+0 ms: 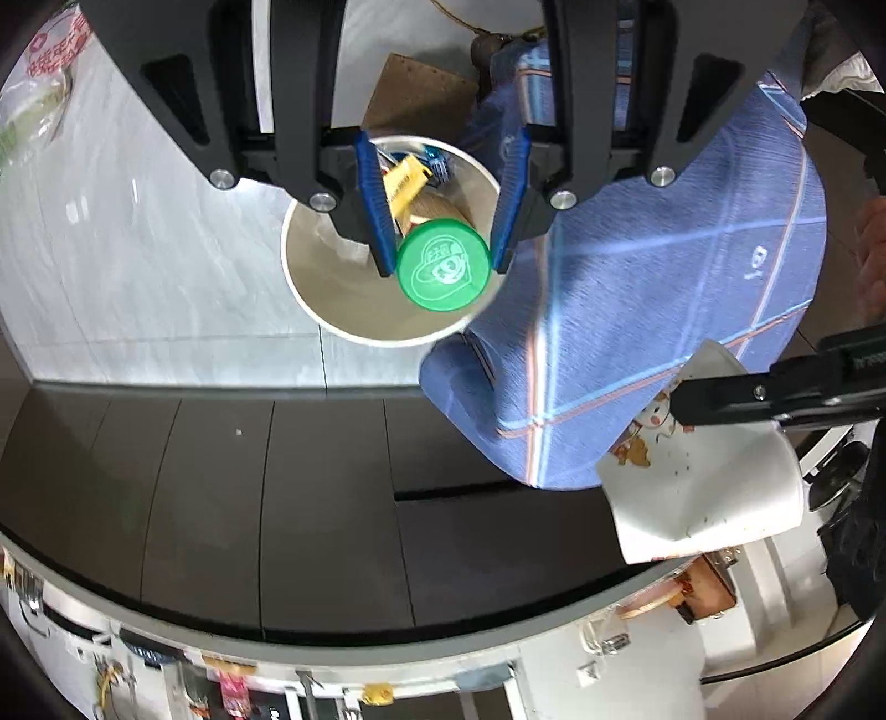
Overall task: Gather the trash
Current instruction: 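Carry the green cap with the right tool over the bin while the left tool carries the cup, then open both tools over the white bin to drop the cap and cup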
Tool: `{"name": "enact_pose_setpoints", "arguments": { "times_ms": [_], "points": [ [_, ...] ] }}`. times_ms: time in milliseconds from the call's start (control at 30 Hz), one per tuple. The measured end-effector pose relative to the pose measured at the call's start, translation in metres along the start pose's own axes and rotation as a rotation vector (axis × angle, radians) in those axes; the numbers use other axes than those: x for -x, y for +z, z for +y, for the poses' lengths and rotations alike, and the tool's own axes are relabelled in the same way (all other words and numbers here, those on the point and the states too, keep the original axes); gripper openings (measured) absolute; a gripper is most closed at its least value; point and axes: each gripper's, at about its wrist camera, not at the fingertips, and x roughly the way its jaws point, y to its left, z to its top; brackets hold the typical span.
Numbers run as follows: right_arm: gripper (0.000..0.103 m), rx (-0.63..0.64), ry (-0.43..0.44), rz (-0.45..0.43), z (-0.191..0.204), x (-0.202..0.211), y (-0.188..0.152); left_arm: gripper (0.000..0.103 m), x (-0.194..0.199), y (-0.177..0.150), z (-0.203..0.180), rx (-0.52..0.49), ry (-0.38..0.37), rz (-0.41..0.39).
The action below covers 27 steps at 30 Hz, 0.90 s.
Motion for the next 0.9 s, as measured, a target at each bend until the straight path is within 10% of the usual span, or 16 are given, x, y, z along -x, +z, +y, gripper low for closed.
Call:
{"name": "enact_pose_setpoints", "arguments": {
  "times_ms": [900],
  "points": [
    [0.036, -0.090, -0.012, 0.151, -0.055, -0.096, -0.031, 0.030, -0.152, 0.012, -0.027, -0.067, -0.057, 0.232]
  ]
}}
